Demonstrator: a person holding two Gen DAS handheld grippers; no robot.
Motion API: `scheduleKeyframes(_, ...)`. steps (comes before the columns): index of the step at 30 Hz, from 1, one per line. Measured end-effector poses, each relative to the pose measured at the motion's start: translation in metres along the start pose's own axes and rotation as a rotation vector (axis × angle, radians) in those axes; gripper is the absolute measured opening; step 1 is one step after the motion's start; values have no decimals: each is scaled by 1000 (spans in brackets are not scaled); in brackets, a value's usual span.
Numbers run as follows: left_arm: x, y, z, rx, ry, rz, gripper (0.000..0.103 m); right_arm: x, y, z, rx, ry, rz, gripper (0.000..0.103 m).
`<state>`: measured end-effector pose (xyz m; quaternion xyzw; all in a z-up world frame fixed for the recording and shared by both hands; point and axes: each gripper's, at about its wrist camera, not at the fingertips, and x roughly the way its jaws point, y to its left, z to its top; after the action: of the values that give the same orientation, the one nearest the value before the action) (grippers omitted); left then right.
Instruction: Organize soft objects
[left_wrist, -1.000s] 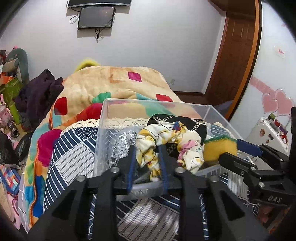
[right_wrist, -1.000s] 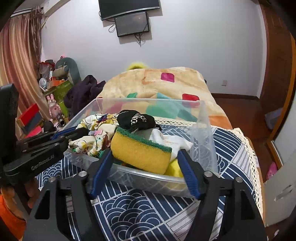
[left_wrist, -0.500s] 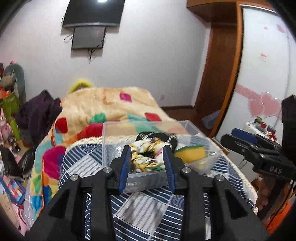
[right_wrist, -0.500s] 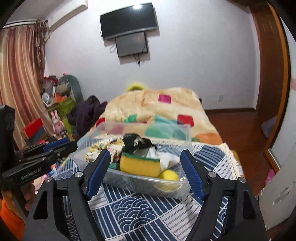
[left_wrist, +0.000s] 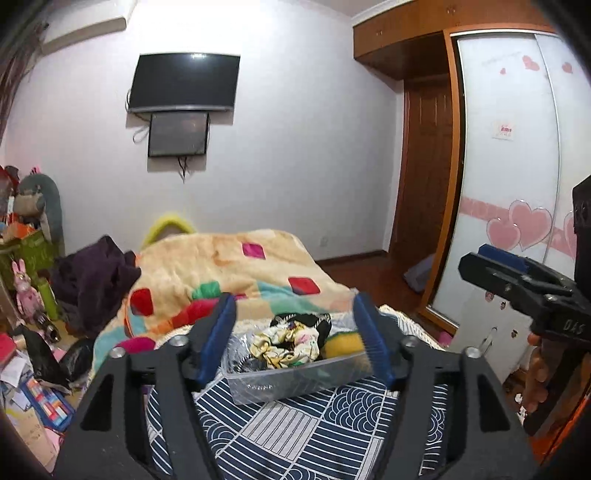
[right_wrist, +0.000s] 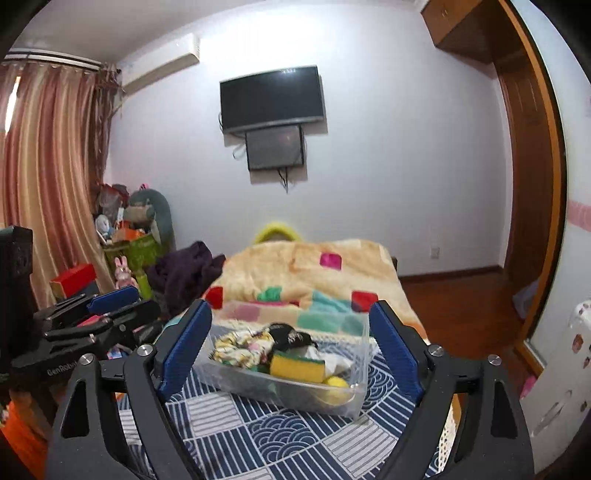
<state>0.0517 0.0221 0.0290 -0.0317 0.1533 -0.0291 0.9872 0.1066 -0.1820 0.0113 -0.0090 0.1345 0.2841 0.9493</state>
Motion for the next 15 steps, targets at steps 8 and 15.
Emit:
scheduleKeyframes(8,-22,3,8,-28,-54,11,98,-18,13,8,-31,-83,-5,103)
scheduleKeyframes(15,-36,0,9,-2,-97,38,102,-19,11,3,-19,-86,-2,103)
